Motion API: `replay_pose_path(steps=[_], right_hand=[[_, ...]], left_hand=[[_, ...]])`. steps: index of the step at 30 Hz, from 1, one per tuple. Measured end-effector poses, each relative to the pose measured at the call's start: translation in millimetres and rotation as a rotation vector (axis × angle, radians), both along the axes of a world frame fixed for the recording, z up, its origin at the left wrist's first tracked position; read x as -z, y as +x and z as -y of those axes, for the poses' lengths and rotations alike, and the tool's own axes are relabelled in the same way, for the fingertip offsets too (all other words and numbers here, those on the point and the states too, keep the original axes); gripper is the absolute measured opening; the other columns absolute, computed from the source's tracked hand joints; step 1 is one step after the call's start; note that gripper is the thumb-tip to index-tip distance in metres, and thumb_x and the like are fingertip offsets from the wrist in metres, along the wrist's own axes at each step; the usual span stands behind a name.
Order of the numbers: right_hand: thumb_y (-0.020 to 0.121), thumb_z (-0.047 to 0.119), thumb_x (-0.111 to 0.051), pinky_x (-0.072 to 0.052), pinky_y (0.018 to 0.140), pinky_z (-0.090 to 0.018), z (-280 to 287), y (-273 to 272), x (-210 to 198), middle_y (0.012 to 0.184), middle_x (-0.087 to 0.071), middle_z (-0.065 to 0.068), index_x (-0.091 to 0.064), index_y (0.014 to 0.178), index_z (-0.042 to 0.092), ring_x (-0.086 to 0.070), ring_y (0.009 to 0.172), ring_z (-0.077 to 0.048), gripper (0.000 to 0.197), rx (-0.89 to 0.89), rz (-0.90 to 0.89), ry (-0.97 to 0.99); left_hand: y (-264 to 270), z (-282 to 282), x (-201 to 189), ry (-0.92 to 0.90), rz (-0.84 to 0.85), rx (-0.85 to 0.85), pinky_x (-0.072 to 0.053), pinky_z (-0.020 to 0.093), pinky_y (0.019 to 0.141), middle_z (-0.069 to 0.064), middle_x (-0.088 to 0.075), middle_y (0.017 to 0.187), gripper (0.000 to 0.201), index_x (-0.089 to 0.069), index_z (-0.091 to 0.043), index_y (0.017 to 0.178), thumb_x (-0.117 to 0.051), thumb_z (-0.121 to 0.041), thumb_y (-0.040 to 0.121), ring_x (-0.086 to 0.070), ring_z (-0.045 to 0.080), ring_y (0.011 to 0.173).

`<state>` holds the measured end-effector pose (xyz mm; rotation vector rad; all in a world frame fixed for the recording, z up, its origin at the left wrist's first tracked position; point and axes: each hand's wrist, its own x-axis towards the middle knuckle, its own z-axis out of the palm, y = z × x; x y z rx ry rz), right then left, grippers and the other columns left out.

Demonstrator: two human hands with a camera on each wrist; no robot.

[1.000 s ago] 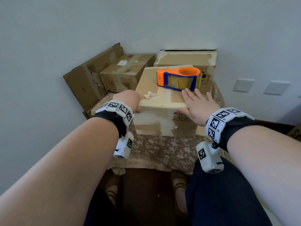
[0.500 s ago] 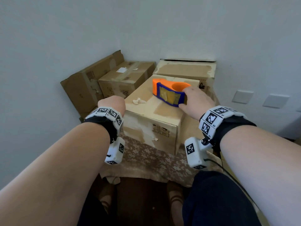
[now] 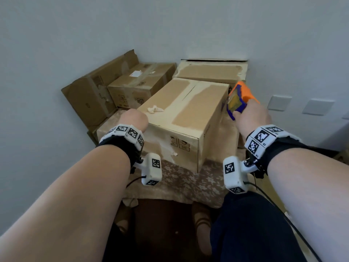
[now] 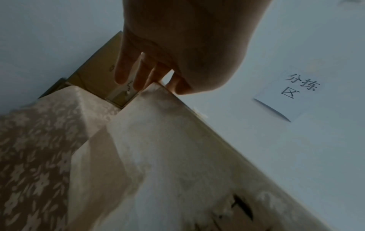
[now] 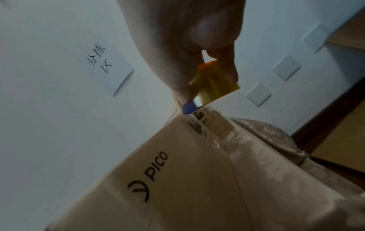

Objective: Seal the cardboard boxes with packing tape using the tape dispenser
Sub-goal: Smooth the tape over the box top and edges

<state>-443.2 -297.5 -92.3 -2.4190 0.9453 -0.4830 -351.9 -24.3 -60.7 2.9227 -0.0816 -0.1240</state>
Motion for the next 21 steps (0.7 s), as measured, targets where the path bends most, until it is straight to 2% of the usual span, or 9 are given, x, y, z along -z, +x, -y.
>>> replay_pose_path(steps=[2,5,8,11,13,15,17,19,21], right_hand=[[0.090,0.027,-0.059,-0.049,0.085,-0.043,-0.5,4.6,10.7,0.116,-0.061,-0.016,-0.045,0.135,0.021,-0.057,0.105,-0.040,0.048,0.011,-0.032,0.022],[0.092,0.019,-0.053,-0.044,0.088,-0.041,-4.4,13.1,27.9,0.126,-0.057,-0.015,-0.036,0.146,0.023,-0.055,0.112,-0.037,0.057,-0.098,-0.060,0.046],[0.094,0.017,-0.048,-0.041,0.082,-0.036,-7.0,25.8,46.2,0.126,-0.056,-0.016,-0.041,0.140,0.022,-0.056,0.111,-0.033,0.046,-0.063,-0.125,0.153],[0.096,0.019,-0.048,-0.041,0.081,-0.033,-9.5,37.2,57.7,0.126,-0.055,-0.018,-0.044,0.136,0.009,-0.055,0.113,-0.034,0.041,0.031,-0.222,0.225],[0.097,0.019,-0.050,-0.039,0.092,-0.034,-11.0,39.6,61.1,0.137,-0.049,-0.018,-0.035,0.146,0.011,-0.049,0.122,-0.034,0.052,-0.002,-0.272,0.233],[0.096,0.015,-0.051,-0.036,0.085,-0.030,-12.7,42.8,65.6,0.136,-0.049,-0.018,-0.030,0.148,0.011,-0.049,0.121,-0.033,0.056,-0.085,-0.225,0.208],[0.096,0.014,-0.048,-0.036,0.082,-0.032,-18.9,43.8,67.4,0.133,-0.051,-0.019,-0.035,0.144,0.008,-0.051,0.118,-0.034,0.050,-0.155,-0.201,0.176],[0.097,0.013,-0.043,-0.039,0.090,-0.036,-26.5,47.1,72.1,0.135,-0.049,-0.022,-0.037,0.143,0.004,-0.049,0.121,-0.036,0.047,-0.195,-0.256,0.203],[0.097,0.010,-0.042,-0.040,0.090,-0.039,-34.3,49.3,72.7,0.134,-0.048,-0.024,-0.032,0.144,0.001,-0.049,0.120,-0.038,0.049,-0.221,-0.301,0.208]], left_hand=[[2.5,-0.1,7.9,-0.137,0.017,-0.067,-0.038,0.040,0.095,0.025,-0.046,0.135,0.039,-0.046,0.004,0.131,-0.031,-0.012,0.098,-0.047,0.038,0.120],[4.2,-2.6,20.7,-0.428,0.012,-0.196,-0.035,0.041,0.098,0.020,-0.034,0.143,0.054,-0.033,-0.007,0.143,-0.040,-0.033,0.096,-0.041,0.038,0.125],[9.8,-6.6,29.9,-0.711,0.028,-0.275,-0.039,0.035,0.091,0.013,-0.044,0.138,0.066,-0.035,-0.010,0.141,-0.057,-0.041,0.088,-0.048,0.029,0.118],[17.0,-14.3,41.2,-0.983,-0.103,-0.412,-0.043,0.041,0.099,0.008,-0.049,0.137,0.087,-0.034,-0.012,0.143,-0.071,-0.051,0.075,-0.050,0.028,0.120],[14.2,-18.3,47.7,-1.085,-0.272,-0.441,-0.044,0.047,0.097,0.002,-0.051,0.135,0.098,-0.038,-0.022,0.141,-0.072,-0.066,0.060,-0.051,0.027,0.117],[13.9,-22.8,56.4,-1.167,-0.329,-0.482,-0.046,0.050,0.095,-0.002,-0.052,0.133,0.105,-0.041,-0.027,0.139,-0.071,-0.071,0.049,-0.052,0.026,0.115],[13.7,-26.8,61.1,-1.215,-0.290,-0.500,-0.046,0.051,0.094,-0.003,-0.052,0.132,0.103,-0.041,-0.027,0.139,-0.071,-0.069,0.050,-0.051,0.025,0.116],[12.0,-30.1,61.6,-1.247,-0.254,-0.506,-0.045,0.053,0.096,-0.003,-0.049,0.133,0.098,-0.039,-0.024,0.140,-0.072,-0.065,0.057,-0.049,0.026,0.117],[11.8,-34.2,62.8,-1.244,-0.233,-0.504,-0.045,0.054,0.096,-0.001,-0.048,0.133,0.097,-0.038,-0.023,0.141,-0.071,-0.063,0.060,-0.048,0.027,0.118]])
